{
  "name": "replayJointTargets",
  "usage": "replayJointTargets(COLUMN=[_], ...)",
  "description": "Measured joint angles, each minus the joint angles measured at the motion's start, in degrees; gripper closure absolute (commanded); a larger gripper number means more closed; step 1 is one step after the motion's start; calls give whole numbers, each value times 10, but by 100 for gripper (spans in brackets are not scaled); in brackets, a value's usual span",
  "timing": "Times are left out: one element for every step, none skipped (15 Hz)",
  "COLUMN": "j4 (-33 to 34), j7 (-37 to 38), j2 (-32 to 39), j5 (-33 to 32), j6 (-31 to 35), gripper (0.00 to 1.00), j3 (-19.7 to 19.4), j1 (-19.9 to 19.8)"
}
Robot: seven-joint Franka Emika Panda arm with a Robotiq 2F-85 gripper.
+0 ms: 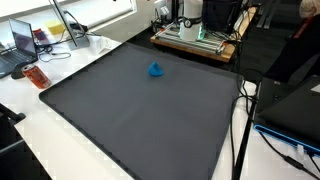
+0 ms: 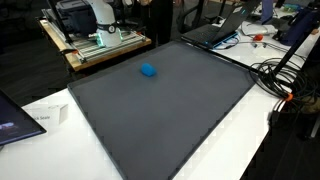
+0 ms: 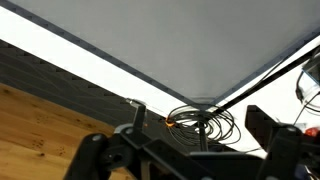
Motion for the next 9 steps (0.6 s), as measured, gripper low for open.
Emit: replayJointTargets(j4=[0, 0, 0, 1, 2, 4, 6, 10, 14], j7=[19, 41, 63, 87, 110, 133, 156, 179, 203], j2=[5, 9, 14, 19, 23, 28, 32, 37, 41], j5=[-17, -36, -55, -75, -94, -111, -127, -141, -156], j6=[-1, -3, -8, -15, -22, -32, -44, -59, -78], gripper=[0, 0, 0, 0, 0, 0, 0, 0, 0], j3=[1, 2, 4, 6, 8, 10, 13, 16, 19], j1=[-2, -3, -4, -6, -7, -8, -8, -8, -8])
